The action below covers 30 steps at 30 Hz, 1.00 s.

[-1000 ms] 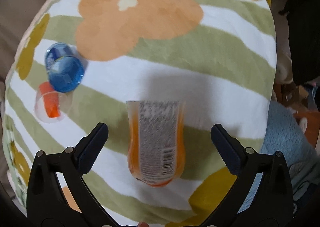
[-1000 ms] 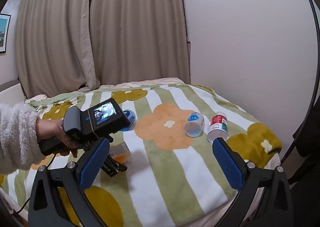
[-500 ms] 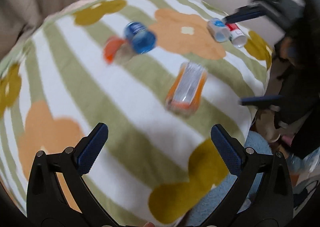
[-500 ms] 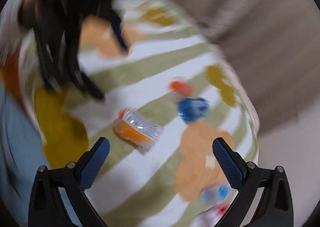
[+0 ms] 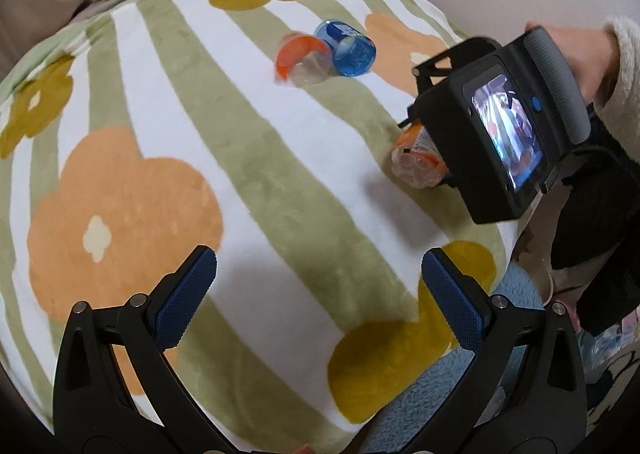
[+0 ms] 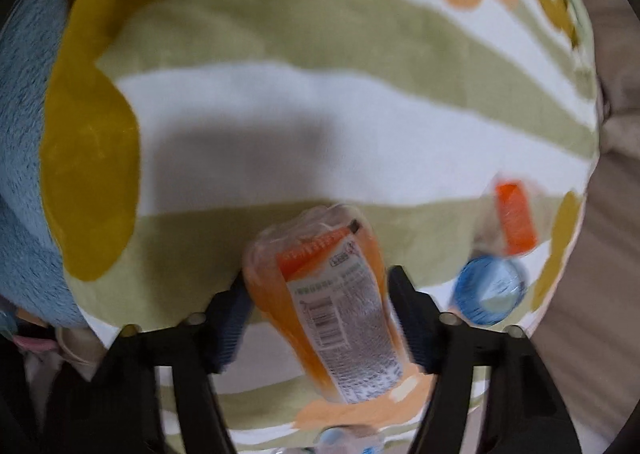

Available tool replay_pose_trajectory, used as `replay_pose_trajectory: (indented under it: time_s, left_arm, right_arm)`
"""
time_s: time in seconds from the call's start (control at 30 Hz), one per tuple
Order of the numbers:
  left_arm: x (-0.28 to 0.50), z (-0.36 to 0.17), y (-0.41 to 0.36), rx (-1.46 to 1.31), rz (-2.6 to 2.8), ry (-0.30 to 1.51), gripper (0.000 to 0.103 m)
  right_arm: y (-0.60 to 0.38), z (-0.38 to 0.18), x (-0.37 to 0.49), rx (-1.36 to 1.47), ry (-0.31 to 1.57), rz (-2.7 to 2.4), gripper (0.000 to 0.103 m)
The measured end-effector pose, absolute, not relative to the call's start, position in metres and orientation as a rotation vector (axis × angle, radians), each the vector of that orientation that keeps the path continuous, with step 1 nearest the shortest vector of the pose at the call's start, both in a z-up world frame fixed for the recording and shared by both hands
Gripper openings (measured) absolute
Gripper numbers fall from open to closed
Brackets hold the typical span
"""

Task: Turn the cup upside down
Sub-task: 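Lift and rotate the bottle with the right gripper, standing it bottom-up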

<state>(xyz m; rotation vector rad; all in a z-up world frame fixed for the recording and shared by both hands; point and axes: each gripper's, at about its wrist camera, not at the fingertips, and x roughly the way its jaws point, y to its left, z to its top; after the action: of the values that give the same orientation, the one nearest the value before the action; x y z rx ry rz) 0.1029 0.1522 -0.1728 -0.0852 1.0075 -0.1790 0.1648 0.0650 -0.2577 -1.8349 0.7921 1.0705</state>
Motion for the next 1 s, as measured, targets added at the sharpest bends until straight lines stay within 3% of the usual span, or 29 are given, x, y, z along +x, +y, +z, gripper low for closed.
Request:
replay_pose_trajectory:
  time_s: [0.17, 0.27, 0.37, 0.47, 0.7, 0.83, 1.0]
  left_arm:
    - [0.102, -0.16, 0.16, -0.13, -0.187, 0.949, 0.102]
    - [0.103, -0.152, 0.163, -0.177, -0.212, 0.911, 0.102]
    - [0.102, -0.147, 0.163, -0.227, -0.246, 0.885, 0.102]
    - [0.1, -0.145, 0.16, -0.263, -0.257, 0.866, 0.102]
    - [0.091, -0.139, 0.152, -0.285, -0.253, 0.836, 0.102]
    - [0.089, -0.138, 0.149, -0.288, -0.253, 0.828, 0.102]
    - [0.09, -0.135, 0.144, -0.271, -0.251, 0.825, 0.102]
  right_arm:
    - [0.059, -0.229, 0.22, -1.324, 1.119, 0.932, 0.06]
    - [0.029, -0.208, 0.27, -0.847, 1.314, 0.761, 0.06]
    - [-0.015, -0.205, 0.306, -0.419, 1.448, 0.565, 0.06]
    - [-0.048, -0.211, 0.32, -0.168, 1.473, 0.442, 0.06]
    - [-0.075, -0.222, 0.318, -0.029, 1.467, 0.359, 0.061]
    - [-0.067, -0.228, 0.322, -0.103, 1.515, 0.374, 0.07]
    - [-0.047, -0.23, 0.315, -0.322, 1.563, 0.406, 0.071]
